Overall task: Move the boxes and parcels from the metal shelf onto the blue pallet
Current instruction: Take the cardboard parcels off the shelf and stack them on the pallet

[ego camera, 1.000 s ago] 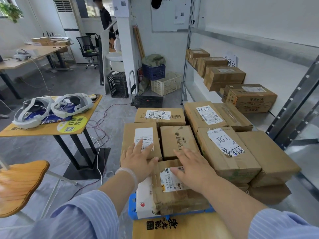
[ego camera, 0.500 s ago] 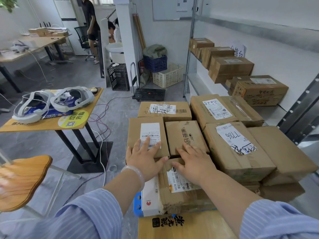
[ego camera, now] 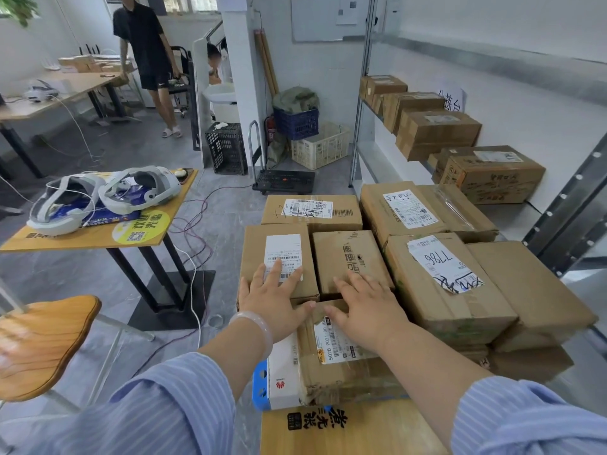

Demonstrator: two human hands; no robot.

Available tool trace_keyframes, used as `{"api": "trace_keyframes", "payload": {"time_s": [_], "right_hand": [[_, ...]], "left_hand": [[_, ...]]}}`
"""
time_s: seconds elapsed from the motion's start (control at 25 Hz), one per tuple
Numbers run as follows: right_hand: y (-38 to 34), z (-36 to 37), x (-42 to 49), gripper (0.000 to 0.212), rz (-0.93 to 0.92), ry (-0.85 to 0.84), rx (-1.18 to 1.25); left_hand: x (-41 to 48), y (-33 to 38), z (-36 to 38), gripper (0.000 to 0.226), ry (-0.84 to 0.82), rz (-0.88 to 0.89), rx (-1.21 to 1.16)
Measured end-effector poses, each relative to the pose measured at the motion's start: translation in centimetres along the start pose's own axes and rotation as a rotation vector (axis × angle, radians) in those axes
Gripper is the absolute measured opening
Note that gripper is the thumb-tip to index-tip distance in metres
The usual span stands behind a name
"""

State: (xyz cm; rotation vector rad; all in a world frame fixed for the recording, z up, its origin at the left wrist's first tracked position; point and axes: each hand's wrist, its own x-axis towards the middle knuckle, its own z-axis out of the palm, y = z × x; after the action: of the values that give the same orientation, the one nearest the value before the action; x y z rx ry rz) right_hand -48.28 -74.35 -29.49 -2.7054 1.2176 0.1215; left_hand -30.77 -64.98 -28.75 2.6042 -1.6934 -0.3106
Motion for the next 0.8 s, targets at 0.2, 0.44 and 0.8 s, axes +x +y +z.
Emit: {"api": "trace_keyframes", "payload": {"time_s": [0.2,0.44,0.8], "right_hand": [[0.2,-0.6,-1.0,0.072,0.009,0.021,-0.003],[0.2,-2.0,-0.4,0.072,0.046,0.076,0.018],[0.7,-5.4,7.5,0.072,-0.031,0.073,-0.047]], "left_hand": [[0.0,0.1,-0.3,0.076,0.006,0.049,0.015],[1.0,-0.5,-1.2,0.073,0.057,0.094,-0.028],[7.9,-2.1,-3.6,0.065,0.139,0.022,-0.039]]}}
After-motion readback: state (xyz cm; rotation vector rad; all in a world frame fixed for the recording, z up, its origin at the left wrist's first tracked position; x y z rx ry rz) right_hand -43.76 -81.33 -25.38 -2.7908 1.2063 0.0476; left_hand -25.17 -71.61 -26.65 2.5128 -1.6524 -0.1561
